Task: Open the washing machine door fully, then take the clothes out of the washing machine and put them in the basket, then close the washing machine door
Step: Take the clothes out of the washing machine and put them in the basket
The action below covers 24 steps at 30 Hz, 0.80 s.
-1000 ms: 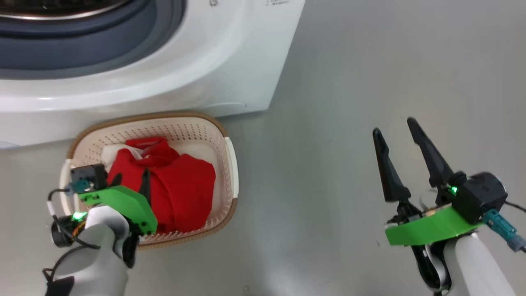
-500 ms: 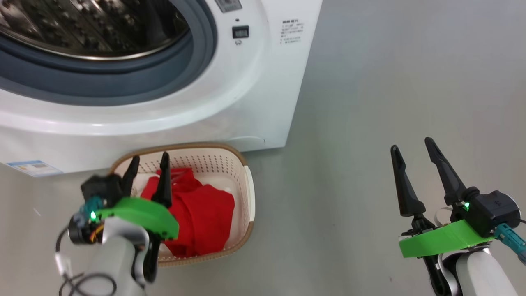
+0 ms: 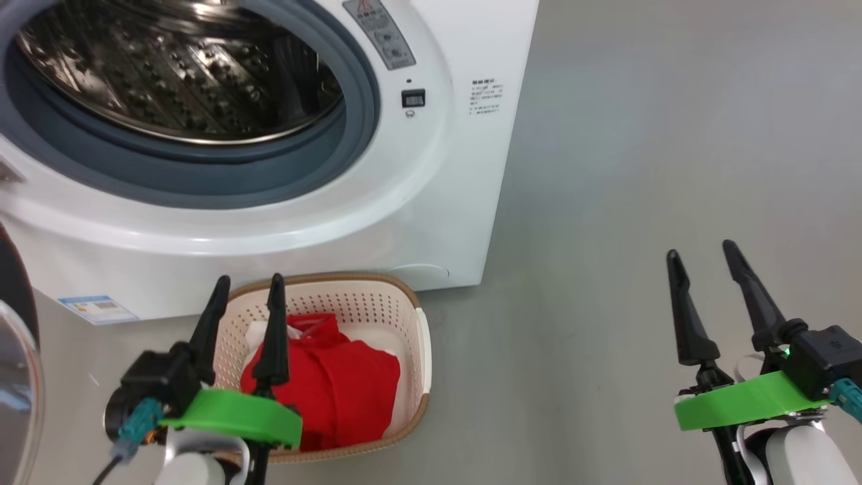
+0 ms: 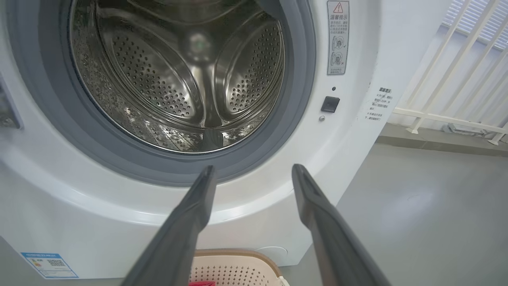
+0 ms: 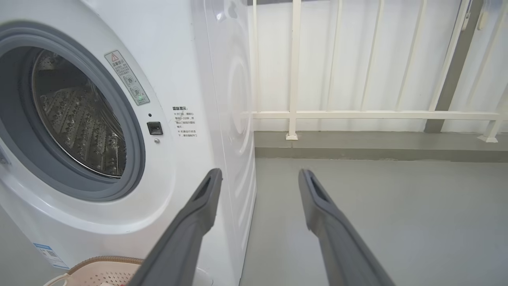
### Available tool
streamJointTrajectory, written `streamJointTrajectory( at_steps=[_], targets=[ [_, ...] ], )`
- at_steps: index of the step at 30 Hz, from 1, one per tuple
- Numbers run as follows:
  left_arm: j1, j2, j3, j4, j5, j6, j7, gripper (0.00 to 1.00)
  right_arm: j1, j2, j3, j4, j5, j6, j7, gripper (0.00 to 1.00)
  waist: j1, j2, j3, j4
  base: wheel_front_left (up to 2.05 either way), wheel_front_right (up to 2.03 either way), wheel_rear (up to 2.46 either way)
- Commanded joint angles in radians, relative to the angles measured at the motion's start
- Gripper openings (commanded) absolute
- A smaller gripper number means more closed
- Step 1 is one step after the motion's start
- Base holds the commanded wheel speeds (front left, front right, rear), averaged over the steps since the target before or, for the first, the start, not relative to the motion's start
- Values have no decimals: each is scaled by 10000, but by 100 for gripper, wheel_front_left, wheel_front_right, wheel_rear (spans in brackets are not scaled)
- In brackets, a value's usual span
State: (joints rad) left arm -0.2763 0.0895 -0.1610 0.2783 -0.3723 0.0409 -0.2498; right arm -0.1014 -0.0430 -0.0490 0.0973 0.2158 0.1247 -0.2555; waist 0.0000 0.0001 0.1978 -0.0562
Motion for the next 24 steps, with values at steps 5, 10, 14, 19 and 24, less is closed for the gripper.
streamJointTrajectory(
  at_steps=[5, 10, 14, 19, 24],
  targets=[
    [675, 325, 480, -979, 277, 279, -119, 100, 248, -72, 28, -272, -220, 60, -63, 100, 0, -1, -470, 113, 0, 0, 0],
    [1226, 283, 700, -1449, 172, 268, -120, 100, 515, -72, -131, -393, -338, 60, -63, 100, 0, -1, -824, 192, 0, 0, 0],
    [1655, 354, 745, -1606, 241, 187, -120, 100, 814, -72, -293, -470, -360, 60, -63, 100, 0, -1, -1182, 255, 0, 0, 0],
    [2093, 493, 831, -1607, 366, 164, -120, 100, 1302, -72, -543, -477, -252, 60, -63, 100, 0, -1, -1608, 272, 0, 0, 0],
    [2469, 556, 891, -1708, 438, 214, -120, 100, 1705, -72, -713, -561, -165, 60, -63, 100, 0, -1, -1865, 218, 0, 0, 0]
  ],
)
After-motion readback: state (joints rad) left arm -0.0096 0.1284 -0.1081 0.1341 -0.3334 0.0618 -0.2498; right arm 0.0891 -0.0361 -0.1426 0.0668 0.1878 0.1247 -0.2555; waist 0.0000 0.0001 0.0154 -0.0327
